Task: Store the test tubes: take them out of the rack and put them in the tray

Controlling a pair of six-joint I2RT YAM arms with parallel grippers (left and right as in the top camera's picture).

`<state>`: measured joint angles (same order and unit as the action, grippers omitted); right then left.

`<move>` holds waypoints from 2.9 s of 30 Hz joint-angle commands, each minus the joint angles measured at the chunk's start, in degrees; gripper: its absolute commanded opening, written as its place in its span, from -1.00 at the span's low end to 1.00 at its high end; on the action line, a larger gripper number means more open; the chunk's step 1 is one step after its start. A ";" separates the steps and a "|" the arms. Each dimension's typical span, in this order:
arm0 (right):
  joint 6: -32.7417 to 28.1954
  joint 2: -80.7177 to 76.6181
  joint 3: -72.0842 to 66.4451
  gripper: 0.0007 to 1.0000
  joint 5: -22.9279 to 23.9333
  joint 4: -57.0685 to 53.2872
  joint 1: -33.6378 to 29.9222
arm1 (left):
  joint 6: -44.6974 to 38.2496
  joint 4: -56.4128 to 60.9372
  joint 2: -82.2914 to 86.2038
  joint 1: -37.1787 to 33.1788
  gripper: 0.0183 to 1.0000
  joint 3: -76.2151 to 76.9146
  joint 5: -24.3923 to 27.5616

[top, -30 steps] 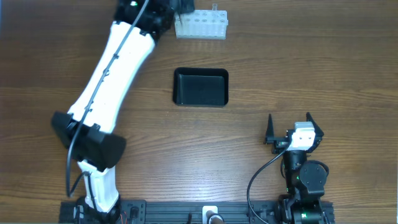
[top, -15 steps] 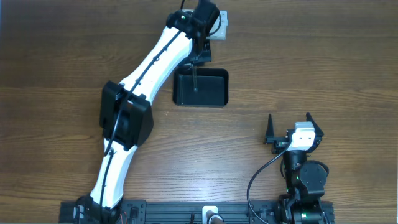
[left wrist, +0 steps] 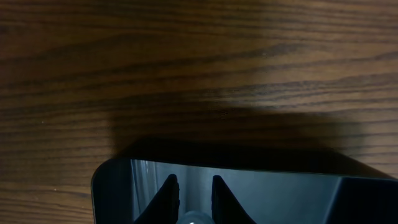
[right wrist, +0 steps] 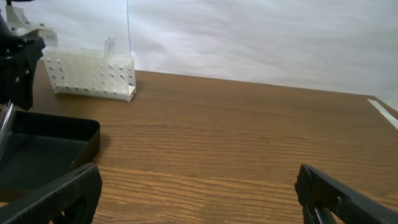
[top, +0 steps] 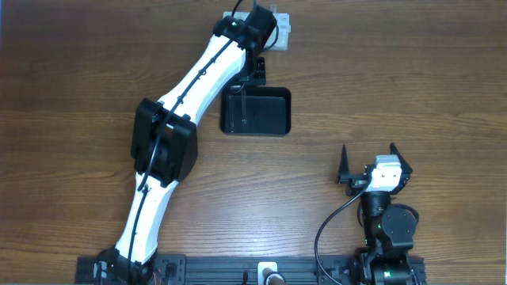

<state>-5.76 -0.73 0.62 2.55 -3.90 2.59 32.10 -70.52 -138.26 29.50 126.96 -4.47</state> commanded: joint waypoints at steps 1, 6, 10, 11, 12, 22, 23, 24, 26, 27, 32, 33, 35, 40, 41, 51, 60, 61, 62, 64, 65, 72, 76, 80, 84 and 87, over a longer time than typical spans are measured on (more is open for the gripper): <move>0.57 0.35 -0.33 0.98 0.68 -0.15 -0.42 | -2.14 -0.98 -0.61 -0.48 -0.90 -0.02 -1.44; 0.57 0.35 -0.33 0.98 0.68 -0.15 -0.42 | -3.39 -1.11 -0.63 -0.48 -0.88 -0.02 -1.84; 0.57 0.35 -0.33 0.99 0.68 -0.15 -0.42 | -3.39 -1.27 -0.63 -0.48 -0.87 -0.02 -2.03; 0.57 0.35 -0.33 0.98 0.68 -0.15 -0.42 | -3.39 -1.44 -0.63 -0.48 -0.87 -0.02 -2.01; 0.57 0.35 -0.33 0.99 0.68 -0.15 -0.42 | -3.37 -1.77 -0.66 -0.48 -0.87 -0.02 -2.01; 0.57 0.35 -0.33 0.99 0.68 -0.15 -0.42 | -3.15 -2.67 -2.54 -0.48 -0.85 -0.02 -0.46; 0.57 0.35 -0.33 0.98 0.70 -0.15 -0.42 | -3.15 -2.56 -2.60 -0.50 -0.85 -0.02 -0.48; 0.57 0.35 -0.33 0.98 0.68 -0.15 -0.42 | -3.15 -2.38 -2.73 -0.55 -0.84 -0.02 -0.48; 0.57 0.35 -0.33 0.98 0.68 -0.15 -0.42 | -3.15 -2.16 -2.82 -0.55 -0.82 -0.02 -0.48; 0.57 0.35 -0.33 0.98 0.68 -0.15 -0.42 | -3.15 -2.03 -2.89 -0.55 -0.81 -0.02 -0.48; 0.57 0.35 -0.33 0.98 0.68 -0.15 -0.42 | -3.17 -0.85 -3.10 -0.55 -0.71 -0.02 -0.48; 0.57 0.35 -0.33 0.98 0.68 -0.15 -0.42 | -3.15 -0.76 -3.10 -0.55 -0.67 -0.02 -0.48; 0.57 0.35 -0.33 0.99 0.68 -0.15 -0.42 | -3.17 -0.74 -3.06 -0.52 -0.31 -0.02 -0.26; 0.57 0.35 -0.33 0.98 0.68 -0.15 -0.42 | -3.19 -0.94 -0.26 -0.52 -0.11 -0.02 -0.04; 0.57 0.35 -0.33 0.98 0.68 -0.15 -0.42 | -3.21 -1.05 0.35 -0.52 -0.10 -0.02 -0.07; 0.57 0.35 -0.33 0.98 0.68 -0.15 -0.42 | -5.20 3.89 19.56 -1.84 0.16 -0.11 -12.63; 0.57 0.35 -0.33 0.99 0.68 -0.15 -0.42 | -28.59 27.67 43.01 -8.96 0.81 -10.84 -13.94; 0.57 0.35 -0.33 0.98 0.68 -0.15 -0.42 | -29.40 30.18 46.12 -10.16 0.81 -14.08 -13.73; 0.57 0.35 -0.33 0.98 0.68 -0.15 -0.42 | -30.53 33.29 49.86 -11.65 0.82 -18.38 -12.66; 0.57 0.35 -0.33 0.99 0.68 -0.15 -0.42 | -32.57 39.87 56.70 -14.58 0.83 -27.28 -8.90; 0.57 0.35 -0.33 0.99 0.68 -0.15 -0.42 | -33.48 43.50 60.11 -16.09 0.86 -32.17 -5.92; 0.57 0.35 -0.33 0.99 0.68 -0.15 -0.42 | -36.22 70.49 81.92 -23.76 1.00 -68.72 7.34; 0.57 0.35 -0.33 0.99 0.68 -0.15 -0.42 | -36.22 80.08 94.82 -25.20 1.00 -87.73 9.42; 0.57 0.35 -0.33 0.98 0.68 -0.15 -0.42 | -36.22 82.55 106.92 -25.77 1.00 -100.96 9.40; 0.57 0.35 -0.33 0.99 0.68 -0.15 -0.42 | -36.20 82.31 117.66 -26.62 1.00 -110.01 9.97; 0.57 0.35 -0.33 0.99 0.68 -0.15 -0.42 | -36.20 80.91 123.64 -26.91 1.00 -114.71 10.03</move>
<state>-5.78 -0.73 0.62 2.76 -3.90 2.59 -3.25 10.98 -19.11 3.09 16.27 4.23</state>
